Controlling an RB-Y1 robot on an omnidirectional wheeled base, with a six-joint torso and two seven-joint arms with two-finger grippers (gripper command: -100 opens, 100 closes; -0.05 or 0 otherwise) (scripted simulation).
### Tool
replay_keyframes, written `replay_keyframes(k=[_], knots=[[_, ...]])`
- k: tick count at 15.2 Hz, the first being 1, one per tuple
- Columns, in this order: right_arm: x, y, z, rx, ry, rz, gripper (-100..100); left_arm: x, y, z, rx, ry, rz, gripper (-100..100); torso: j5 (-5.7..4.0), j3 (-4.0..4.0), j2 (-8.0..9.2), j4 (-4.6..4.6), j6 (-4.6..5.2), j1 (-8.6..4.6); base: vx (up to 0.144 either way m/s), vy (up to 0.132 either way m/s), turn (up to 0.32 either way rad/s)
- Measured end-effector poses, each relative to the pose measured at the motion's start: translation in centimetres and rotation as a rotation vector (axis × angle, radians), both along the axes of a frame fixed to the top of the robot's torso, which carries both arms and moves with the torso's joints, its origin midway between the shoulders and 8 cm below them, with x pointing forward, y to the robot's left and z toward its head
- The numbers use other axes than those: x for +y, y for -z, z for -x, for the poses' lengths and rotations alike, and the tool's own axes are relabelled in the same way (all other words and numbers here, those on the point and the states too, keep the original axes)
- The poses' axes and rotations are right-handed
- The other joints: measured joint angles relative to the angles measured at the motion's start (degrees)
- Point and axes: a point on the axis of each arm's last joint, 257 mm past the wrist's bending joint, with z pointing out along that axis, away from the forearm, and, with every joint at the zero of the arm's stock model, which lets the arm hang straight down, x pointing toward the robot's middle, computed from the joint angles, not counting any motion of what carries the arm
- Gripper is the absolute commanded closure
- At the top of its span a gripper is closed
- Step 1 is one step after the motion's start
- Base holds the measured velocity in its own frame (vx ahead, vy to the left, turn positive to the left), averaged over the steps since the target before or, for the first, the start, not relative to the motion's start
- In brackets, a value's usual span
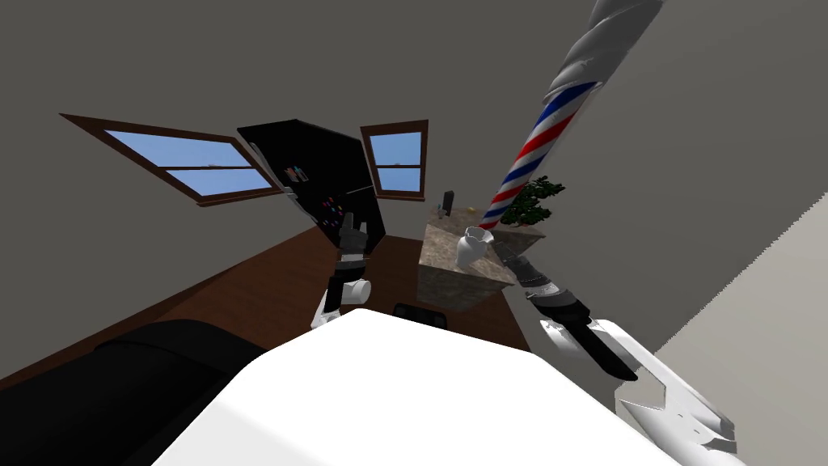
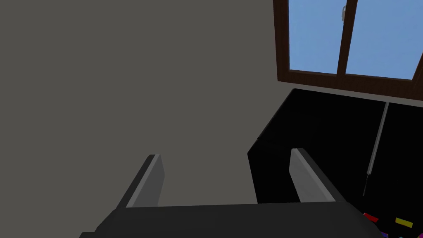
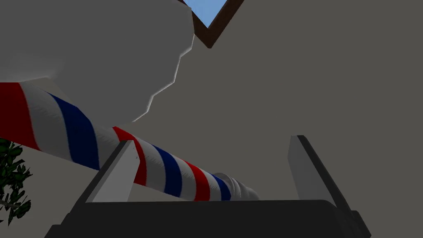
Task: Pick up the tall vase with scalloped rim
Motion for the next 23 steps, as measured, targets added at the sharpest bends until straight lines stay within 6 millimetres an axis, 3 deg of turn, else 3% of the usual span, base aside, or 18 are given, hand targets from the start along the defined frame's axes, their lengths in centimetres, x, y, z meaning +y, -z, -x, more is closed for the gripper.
replay_keyframes(k=[10, 23], knots=[[-2.9, 1.9, -0.8, 0.023, -0.035, 0.308, -100, 0.0, 0.0, 0.0, 0.000, 0.000, 0.000, 0, 0.01, 0.00, 0.00, 0.00, 0.00, 0.03, -0.004, 0.008, 0.039], [-7.2, 2.7, -1.8, 0.048, -0.098, 0.704, -100, 0.0, 0.0, 0.0, 0.000, 0.000, 0.000, 0, 0.03, 0.00, -0.01, 0.00, 0.00, 0.09, -0.003, 0.016, 0.048]])
